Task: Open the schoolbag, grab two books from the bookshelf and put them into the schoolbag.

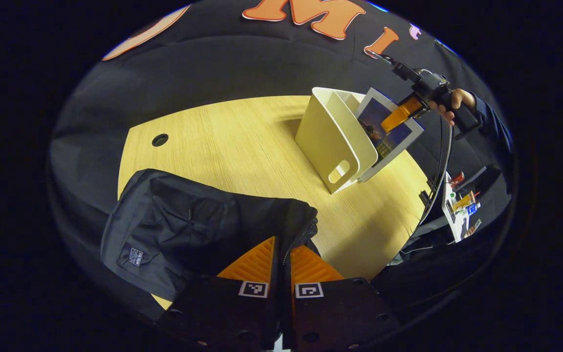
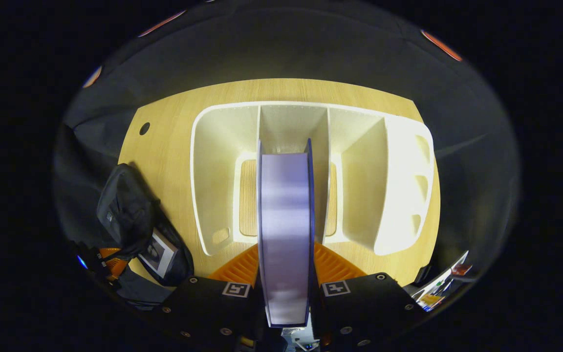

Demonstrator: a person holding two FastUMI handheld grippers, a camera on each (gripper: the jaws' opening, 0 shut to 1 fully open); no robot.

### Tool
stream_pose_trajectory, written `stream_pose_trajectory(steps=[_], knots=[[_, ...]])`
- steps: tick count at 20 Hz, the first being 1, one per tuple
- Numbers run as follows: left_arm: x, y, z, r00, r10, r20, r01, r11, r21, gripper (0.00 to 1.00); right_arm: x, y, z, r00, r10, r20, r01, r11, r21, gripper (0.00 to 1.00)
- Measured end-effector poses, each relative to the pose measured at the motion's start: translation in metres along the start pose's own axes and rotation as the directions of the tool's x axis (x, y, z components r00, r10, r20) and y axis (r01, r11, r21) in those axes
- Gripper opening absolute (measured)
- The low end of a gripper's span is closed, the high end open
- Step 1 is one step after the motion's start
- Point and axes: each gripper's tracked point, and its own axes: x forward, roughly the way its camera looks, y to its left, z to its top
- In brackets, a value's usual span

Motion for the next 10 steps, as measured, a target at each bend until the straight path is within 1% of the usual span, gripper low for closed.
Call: stream_pose_trajectory(steps=[4,10], knots=[[-0.001,-0.001,-0.001,0.999,-0.031,-0.005,0.032,0.999,0.035,0.06,-0.016,0.000,-0.032,1.000,0.002,0.018,-0.003,0.998,0.065,0.39],[-0.007,-0.001,-0.003,0.998,-0.064,-0.008,0.065,0.992,0.111,0.06,-0.038,0.012,-0.096,0.999,0.027,0.037,-0.033,0.985,0.171,0.38]])
